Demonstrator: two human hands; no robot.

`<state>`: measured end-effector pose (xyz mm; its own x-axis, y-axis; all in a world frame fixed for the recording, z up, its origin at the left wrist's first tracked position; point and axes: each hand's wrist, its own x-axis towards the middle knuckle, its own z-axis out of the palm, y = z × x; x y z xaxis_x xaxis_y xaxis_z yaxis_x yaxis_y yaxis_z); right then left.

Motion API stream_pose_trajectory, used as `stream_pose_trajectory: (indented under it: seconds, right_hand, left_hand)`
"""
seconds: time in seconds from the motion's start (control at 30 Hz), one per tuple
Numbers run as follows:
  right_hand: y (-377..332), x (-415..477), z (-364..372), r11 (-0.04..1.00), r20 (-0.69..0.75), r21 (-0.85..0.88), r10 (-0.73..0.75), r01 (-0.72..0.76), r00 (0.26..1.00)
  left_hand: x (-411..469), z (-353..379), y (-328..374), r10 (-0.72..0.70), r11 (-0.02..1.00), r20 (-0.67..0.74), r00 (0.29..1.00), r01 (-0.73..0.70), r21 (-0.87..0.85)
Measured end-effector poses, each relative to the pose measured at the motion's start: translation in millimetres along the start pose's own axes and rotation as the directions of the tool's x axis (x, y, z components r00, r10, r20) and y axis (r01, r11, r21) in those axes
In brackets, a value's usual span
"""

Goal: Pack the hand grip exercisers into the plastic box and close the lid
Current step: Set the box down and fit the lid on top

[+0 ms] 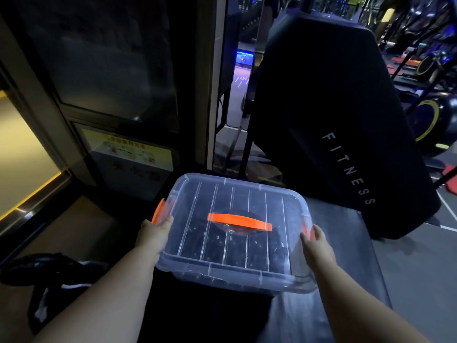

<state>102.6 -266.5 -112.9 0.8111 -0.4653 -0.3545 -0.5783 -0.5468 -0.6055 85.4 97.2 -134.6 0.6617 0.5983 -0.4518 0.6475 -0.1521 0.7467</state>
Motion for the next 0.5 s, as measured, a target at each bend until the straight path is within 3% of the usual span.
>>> stream_pose_trajectory:
  seconds: [0.17, 0.37, 0.5]
  right_hand:
    - [2.4, 2.2, 2.5, 1.0, -0.004, -0.015, -0.01, 0.009, 1.0]
    - [3.5, 1.6, 3.6, 0.999, -0.019, -0.035, -0.027, 0.026, 0.999]
    - [3.8, 1.2, 3.5, 0.999, -0.041, -0.031, -0.023, 0.021, 0.999]
  left_hand:
    - [-5.7, -2.4, 1.7, 0.128, 0.964, -0.059, 0.99, -0.111, 0.24]
    - [-9.8, -4.8, 3.1, 0.167, 0.958, -0.045, 0.985, -0.152, 0.244]
    - [-16.5, -4.6, 2.6, 0.296, 0.915, -0.104, 0.95, -0.25, 0.317]
